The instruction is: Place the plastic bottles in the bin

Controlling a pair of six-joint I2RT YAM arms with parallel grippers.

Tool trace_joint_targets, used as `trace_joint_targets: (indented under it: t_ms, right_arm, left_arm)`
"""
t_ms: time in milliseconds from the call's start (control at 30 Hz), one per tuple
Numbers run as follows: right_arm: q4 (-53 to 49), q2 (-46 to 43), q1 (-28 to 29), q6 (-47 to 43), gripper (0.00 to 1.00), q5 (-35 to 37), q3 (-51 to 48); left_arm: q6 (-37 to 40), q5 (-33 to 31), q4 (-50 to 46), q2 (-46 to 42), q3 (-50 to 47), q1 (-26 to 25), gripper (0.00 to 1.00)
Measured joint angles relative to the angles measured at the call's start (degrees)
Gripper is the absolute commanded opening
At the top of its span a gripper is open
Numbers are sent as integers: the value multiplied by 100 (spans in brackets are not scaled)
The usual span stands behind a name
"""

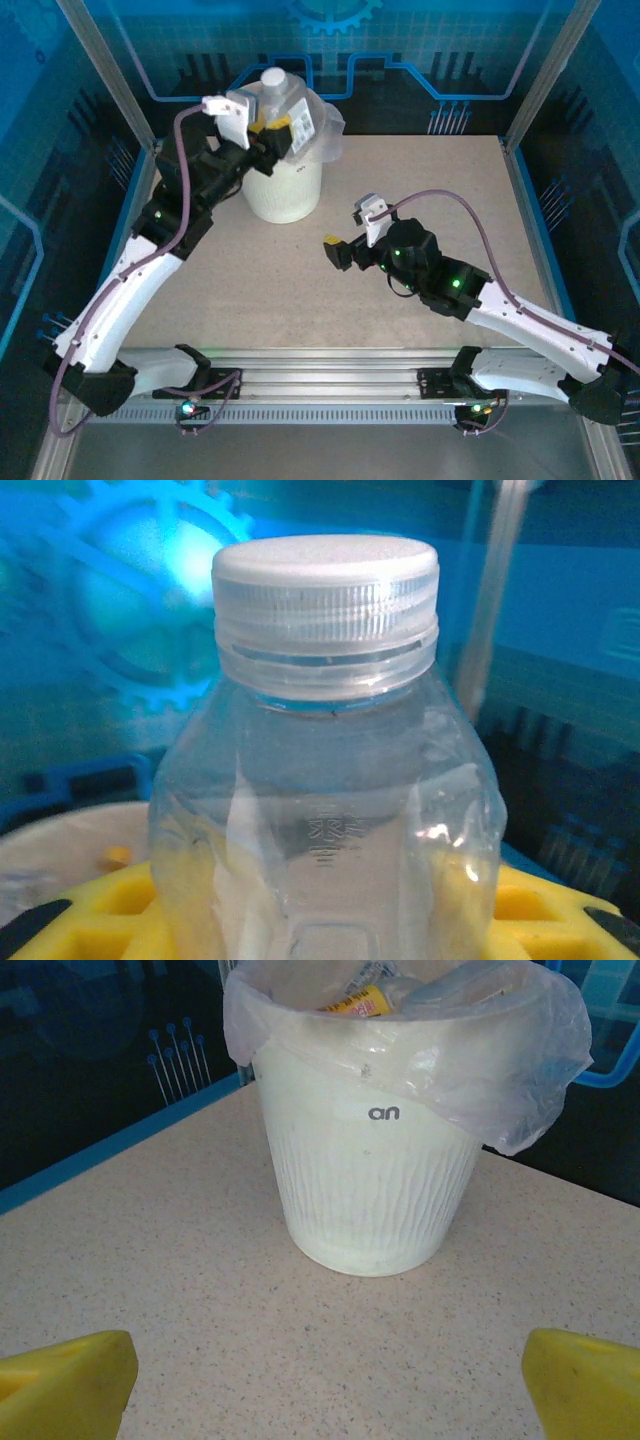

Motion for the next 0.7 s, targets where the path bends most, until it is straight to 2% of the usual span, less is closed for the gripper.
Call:
trace_joint_targets:
  t_ms: [167, 333, 700]
  right_arm:
    - [-85, 101, 0, 44, 100, 125, 0]
    - [-136, 177, -2, 85, 100, 190, 2]
    - [-208, 365, -11, 173, 100, 186, 63]
  left_arm:
    - [841, -728, -94, 730, 704, 474, 30]
    - [1473, -1283, -118, 1491, 1016, 885, 30]
    - [2811, -2103, 103, 2588, 1091, 984, 33]
